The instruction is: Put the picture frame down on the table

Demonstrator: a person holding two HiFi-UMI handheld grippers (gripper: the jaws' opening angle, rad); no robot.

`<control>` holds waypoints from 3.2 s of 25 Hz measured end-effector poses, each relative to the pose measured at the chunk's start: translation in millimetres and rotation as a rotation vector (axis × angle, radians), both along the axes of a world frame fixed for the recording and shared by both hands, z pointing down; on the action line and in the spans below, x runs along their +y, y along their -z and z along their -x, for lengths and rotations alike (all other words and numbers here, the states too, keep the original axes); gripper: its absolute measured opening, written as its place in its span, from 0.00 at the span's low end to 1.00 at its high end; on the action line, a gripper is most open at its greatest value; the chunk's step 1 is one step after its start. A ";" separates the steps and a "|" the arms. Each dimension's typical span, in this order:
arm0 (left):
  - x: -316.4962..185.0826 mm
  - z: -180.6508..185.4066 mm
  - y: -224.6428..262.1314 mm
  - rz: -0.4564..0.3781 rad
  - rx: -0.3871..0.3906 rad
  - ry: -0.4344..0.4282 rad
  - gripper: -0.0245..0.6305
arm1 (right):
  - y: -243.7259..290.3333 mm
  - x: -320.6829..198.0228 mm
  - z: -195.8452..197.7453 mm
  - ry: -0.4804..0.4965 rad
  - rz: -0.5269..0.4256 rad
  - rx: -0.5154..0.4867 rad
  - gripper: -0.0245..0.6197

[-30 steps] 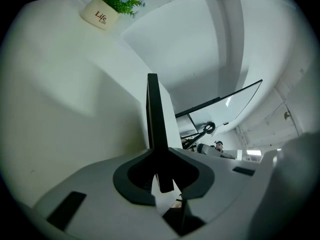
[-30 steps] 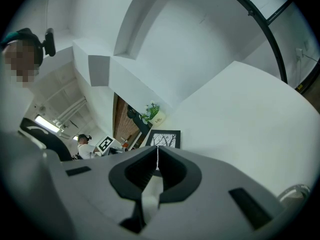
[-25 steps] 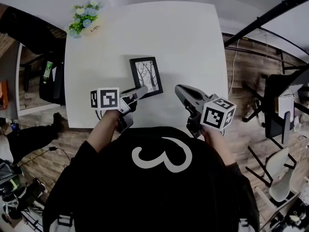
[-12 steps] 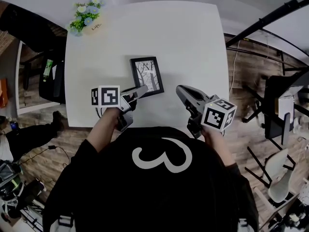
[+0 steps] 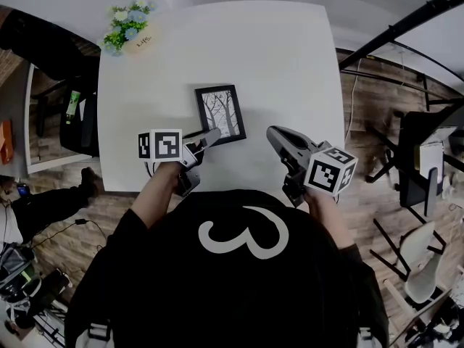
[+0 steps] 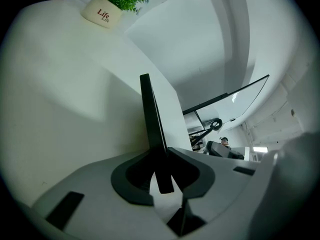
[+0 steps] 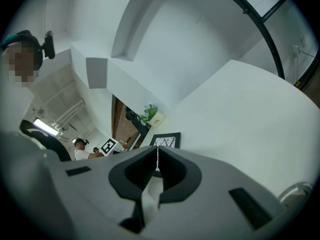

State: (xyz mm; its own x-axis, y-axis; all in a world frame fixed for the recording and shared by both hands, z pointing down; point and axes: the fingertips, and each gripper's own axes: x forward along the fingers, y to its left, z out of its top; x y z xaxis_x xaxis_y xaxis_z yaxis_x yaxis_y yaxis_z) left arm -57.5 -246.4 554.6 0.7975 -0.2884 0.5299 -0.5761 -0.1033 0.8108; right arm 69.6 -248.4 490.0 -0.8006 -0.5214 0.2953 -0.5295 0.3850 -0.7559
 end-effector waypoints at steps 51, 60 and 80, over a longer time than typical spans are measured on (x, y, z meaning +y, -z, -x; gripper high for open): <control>-1.7 11.8 -20.9 -0.128 -0.332 -0.028 0.33 | -9.2 19.0 -10.7 -0.004 0.033 -0.007 0.08; -1.3 14.9 -22.2 -0.148 -0.371 -0.009 0.35 | -13.1 27.2 -17.0 -0.007 0.034 -0.008 0.08; 6.5 29.8 -21.4 -0.156 -0.372 0.070 0.35 | -8.8 39.7 -18.8 0.030 0.013 0.024 0.08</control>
